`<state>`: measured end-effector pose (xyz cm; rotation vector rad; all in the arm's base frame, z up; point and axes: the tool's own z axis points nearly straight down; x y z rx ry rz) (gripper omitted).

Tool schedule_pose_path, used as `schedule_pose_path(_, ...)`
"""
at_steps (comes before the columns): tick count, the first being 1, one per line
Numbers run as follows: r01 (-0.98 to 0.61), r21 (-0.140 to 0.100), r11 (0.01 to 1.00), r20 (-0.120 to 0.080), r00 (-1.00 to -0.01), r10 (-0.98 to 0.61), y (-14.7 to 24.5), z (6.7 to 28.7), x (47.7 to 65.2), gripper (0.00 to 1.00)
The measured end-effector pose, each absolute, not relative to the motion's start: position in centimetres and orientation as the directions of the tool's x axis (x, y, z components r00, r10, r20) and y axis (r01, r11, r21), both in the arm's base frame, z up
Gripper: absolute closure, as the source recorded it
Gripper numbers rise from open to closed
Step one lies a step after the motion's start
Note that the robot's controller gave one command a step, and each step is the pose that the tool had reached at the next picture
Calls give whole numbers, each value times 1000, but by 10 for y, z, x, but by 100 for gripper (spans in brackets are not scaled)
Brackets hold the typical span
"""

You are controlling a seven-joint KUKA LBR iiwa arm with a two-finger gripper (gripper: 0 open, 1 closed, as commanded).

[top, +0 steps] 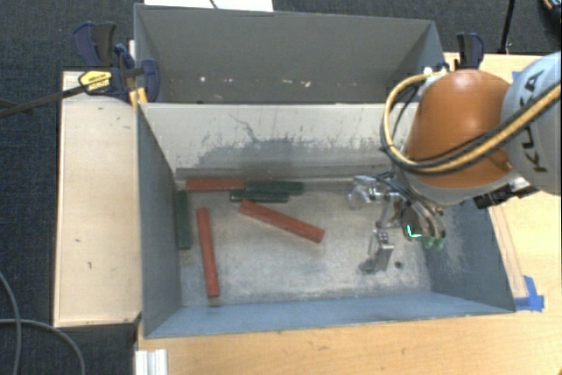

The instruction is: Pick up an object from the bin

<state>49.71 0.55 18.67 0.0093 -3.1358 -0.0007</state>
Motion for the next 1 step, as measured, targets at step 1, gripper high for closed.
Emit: schedule_pose_path(1, 171, 1, 985, 5, -985, 171, 65, 84, 505, 0)
